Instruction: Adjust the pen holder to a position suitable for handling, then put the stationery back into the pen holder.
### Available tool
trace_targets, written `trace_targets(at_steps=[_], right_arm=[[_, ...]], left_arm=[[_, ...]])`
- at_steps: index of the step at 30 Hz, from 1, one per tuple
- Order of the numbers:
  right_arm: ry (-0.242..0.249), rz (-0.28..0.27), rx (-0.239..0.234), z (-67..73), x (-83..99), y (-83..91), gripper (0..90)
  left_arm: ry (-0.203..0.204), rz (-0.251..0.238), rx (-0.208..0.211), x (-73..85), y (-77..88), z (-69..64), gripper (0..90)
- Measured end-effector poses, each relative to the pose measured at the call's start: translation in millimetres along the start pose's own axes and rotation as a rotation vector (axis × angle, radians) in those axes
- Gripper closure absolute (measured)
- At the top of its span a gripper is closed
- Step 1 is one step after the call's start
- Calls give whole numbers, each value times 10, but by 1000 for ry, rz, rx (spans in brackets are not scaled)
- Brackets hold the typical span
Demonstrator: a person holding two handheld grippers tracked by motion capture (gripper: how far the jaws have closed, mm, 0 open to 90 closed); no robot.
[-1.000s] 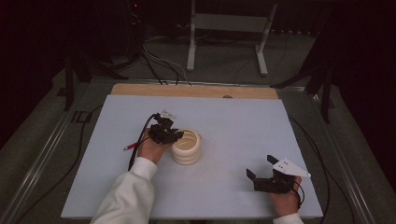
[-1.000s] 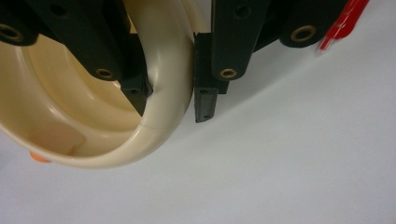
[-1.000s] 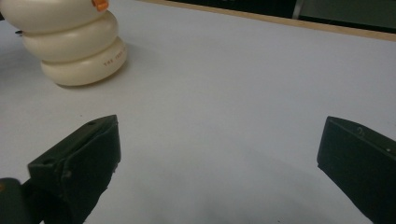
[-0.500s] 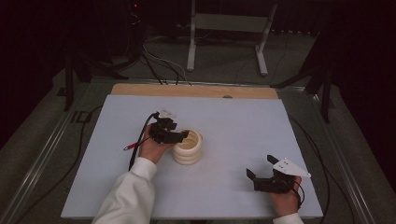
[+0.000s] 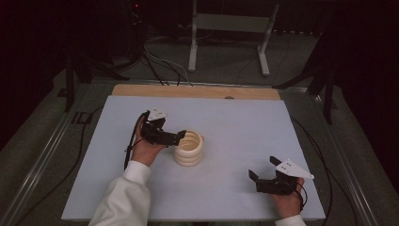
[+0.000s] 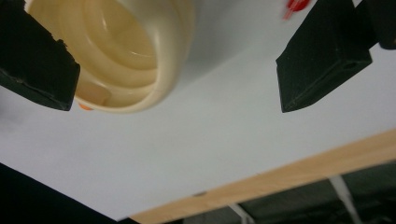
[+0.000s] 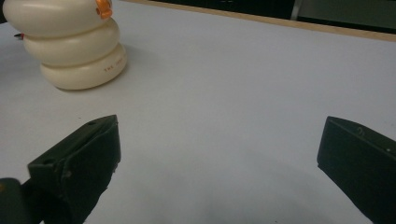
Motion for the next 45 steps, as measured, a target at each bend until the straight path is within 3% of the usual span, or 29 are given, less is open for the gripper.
trace_targets(at_steps=[12, 14, 15, 18, 27, 33, 36, 41, 45], right_arm=[[1, -1, 1, 15, 2, -4, 1], [4, -5, 0, 14, 1, 0, 1], [4, -5, 0, 14, 1, 0, 1], [-5, -9, 4, 0, 1, 4, 1], [1, -4, 0, 10, 4, -10, 1], [-2, -6, 1, 7, 1, -14, 1], [0, -5, 1, 10, 2, -16, 1], [-4, -5, 1, 8, 3, -14, 1], [-1, -5, 2, 9, 3, -16, 1]], left_arm=[[-1, -52, -76, 133, 395, 210, 1], [-1, -52, -76, 133, 395, 210, 1], [9, -66, -91, 201, 490, 289, 1], [11, -63, -102, 277, 554, 360, 1], [-13, -50, -112, 506, 727, 469, 1], [-14, -41, -130, 588, 778, 535, 2], [-31, -30, -160, 652, 781, 582, 2], [-1, -11, -169, 761, 760, 676, 2], [-4, 17, -173, 843, 705, 741, 2]])
Point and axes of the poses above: each handheld gripper's, and its own axes: y roughly backward along the jaws, x roughly out of its underside, z roughly to its left, the point moved 3 cm from there along -y, roughly forward along the jaws, and after that the axes turned 6 degrees about -y, right-handed, at the moved point
